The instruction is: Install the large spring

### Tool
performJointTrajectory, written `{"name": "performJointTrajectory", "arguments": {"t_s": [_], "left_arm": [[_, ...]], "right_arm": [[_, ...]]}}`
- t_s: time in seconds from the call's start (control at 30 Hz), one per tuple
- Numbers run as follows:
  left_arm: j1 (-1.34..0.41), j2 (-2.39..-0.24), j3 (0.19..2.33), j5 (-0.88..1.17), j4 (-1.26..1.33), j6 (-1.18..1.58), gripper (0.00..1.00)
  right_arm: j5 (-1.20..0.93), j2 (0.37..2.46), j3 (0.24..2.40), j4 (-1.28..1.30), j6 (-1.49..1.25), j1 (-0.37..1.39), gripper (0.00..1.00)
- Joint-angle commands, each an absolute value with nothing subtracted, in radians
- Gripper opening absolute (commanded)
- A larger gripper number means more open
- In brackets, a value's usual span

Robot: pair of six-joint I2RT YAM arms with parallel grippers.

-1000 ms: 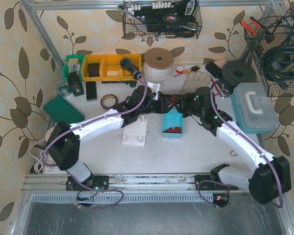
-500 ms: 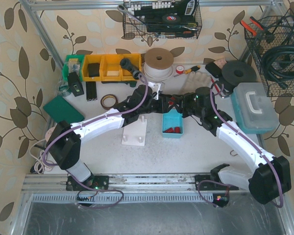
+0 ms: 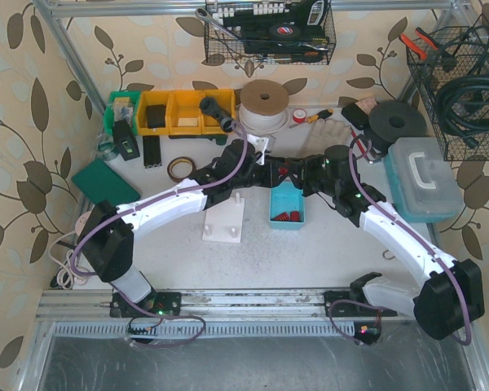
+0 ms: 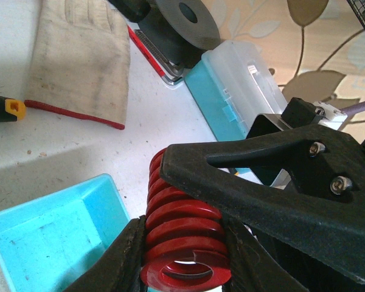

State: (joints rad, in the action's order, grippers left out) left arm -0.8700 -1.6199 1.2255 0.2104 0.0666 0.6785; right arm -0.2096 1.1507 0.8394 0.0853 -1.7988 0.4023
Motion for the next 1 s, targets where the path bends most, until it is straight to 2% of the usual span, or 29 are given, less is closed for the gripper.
{"name": "performJointTrajectory", "arguments": {"t_s": [0.0, 0.07, 0.1, 0.2, 0.23, 0.3, 0.57, 0.77, 0.97], "left_arm": [[-0.864, -1.626, 1.278, 0.206, 0.045, 0.635, 0.06], [-0.864, -1.623, 1.285, 0.197, 0.02, 0.627, 0.0], [-0.864, -1.621, 1.293, 0.191, 0.003, 0.623, 0.0], [-0.864, -1.611, 1.313, 0.175, -0.053, 0.605, 0.0], [-0.864, -1.606, 1.321, 0.171, -0.072, 0.596, 0.0], [-0.864, -1.595, 1.338, 0.162, -0.122, 0.573, 0.0], [-0.86, -1.527, 1.389, 0.1, -0.359, 0.487, 0.0], [-0.848, -1.485, 1.402, 0.098, -0.554, 0.441, 0.0], [-0.812, -1.447, 1.438, 0.061, -0.744, 0.396, 0.0]], "right_arm": [[-0.249, 1.151, 0.834, 0.028, -1.798, 0.407, 0.0], [-0.256, 1.156, 0.839, 0.021, -1.778, 0.408, 0.0], [-0.257, 1.157, 0.842, 0.021, -1.765, 0.407, 0.08], [-0.276, 1.163, 0.868, 0.067, -1.719, 0.407, 0.57], [-0.295, 1.169, 0.882, 0.088, -1.692, 0.407, 0.67], [-0.324, 1.183, 0.91, 0.121, -1.64, 0.404, 0.76], [-0.256, 1.148, 0.989, 0.4, -1.333, 0.386, 0.84], [-0.144, 1.095, 0.935, 0.416, -1.162, 0.385, 0.84], [-0.143, 1.191, 0.981, 0.398, -0.919, 0.421, 0.83]]}}
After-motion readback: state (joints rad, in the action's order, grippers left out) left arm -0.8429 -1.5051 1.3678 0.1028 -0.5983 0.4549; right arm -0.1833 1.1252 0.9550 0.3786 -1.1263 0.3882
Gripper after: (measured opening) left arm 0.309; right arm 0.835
